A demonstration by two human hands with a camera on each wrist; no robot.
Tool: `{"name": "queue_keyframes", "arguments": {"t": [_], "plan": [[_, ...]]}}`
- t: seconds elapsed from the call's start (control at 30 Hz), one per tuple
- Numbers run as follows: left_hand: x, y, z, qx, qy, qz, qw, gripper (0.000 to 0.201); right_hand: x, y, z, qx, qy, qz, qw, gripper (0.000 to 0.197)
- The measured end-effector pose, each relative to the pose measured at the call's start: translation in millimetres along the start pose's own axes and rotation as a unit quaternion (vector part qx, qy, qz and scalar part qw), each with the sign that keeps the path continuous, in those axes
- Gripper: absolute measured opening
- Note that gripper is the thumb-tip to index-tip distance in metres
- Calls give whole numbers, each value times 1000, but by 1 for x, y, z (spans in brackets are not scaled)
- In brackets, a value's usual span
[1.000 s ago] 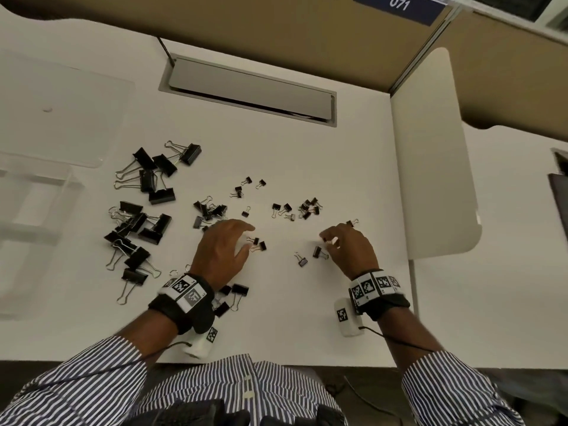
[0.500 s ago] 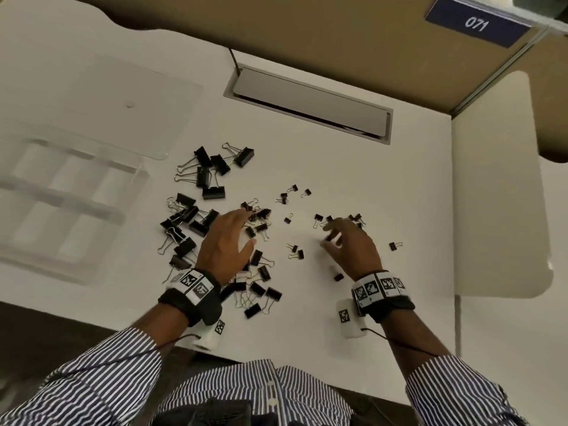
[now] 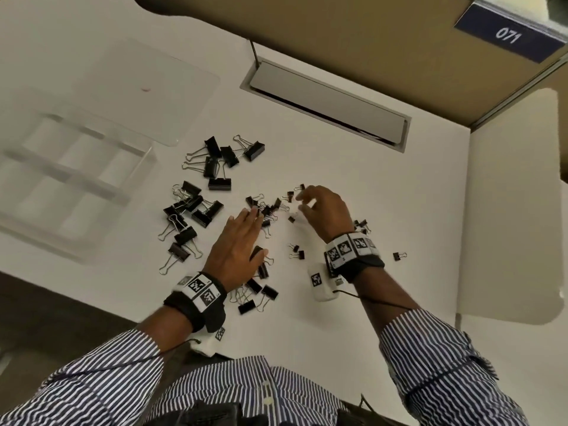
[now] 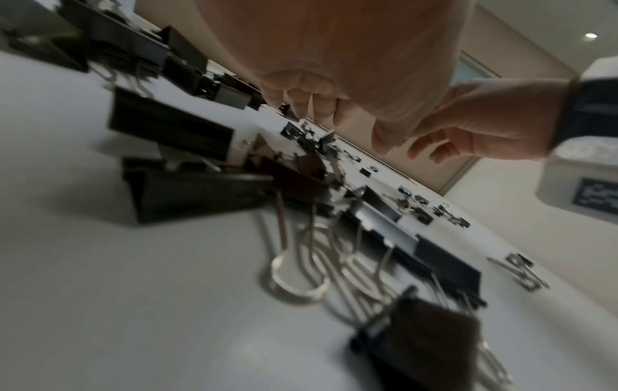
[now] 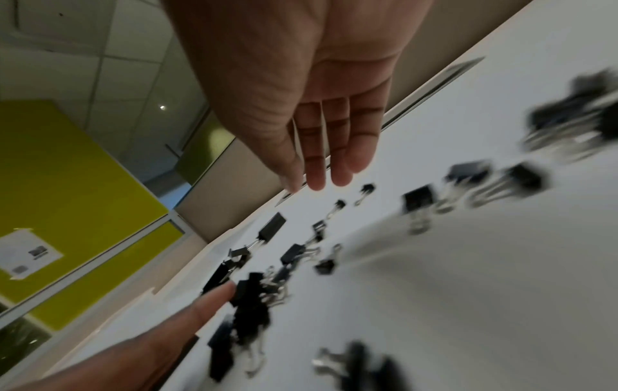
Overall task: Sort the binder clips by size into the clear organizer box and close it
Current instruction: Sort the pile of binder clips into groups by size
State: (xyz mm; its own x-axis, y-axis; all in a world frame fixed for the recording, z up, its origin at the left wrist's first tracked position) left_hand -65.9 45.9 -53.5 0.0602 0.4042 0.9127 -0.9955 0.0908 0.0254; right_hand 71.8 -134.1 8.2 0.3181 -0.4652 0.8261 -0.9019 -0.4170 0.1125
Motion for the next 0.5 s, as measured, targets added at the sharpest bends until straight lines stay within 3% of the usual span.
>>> {"name": "queue_keyframes", "arguments": {"t": [0.2,0.33,0.5], "plan": [[-6,-11,27,-45,-96,-31,994,77,31,68,50,-40,5,26,999,8],[-3,-26,43,-47,-103,-19,993,73,38,106,74,-88,-9,38,995,10],[-10,-23,62,-92,-130,-63,985,66,34,128,89,-94,18,35,995,11]]}}
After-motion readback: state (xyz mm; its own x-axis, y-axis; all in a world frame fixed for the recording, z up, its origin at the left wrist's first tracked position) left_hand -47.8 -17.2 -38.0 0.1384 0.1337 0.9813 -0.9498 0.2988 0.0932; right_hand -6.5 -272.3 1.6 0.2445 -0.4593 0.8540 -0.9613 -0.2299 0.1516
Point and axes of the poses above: each hand's wrist, its own y-axis away from the middle knuckle, its own x-axis out of the back of the hand, z = x × y, the point moved 2 cm from there along -y, towards the middle knuckle, and after that the axes turned 1 degree about z, right-handed, at the moved point
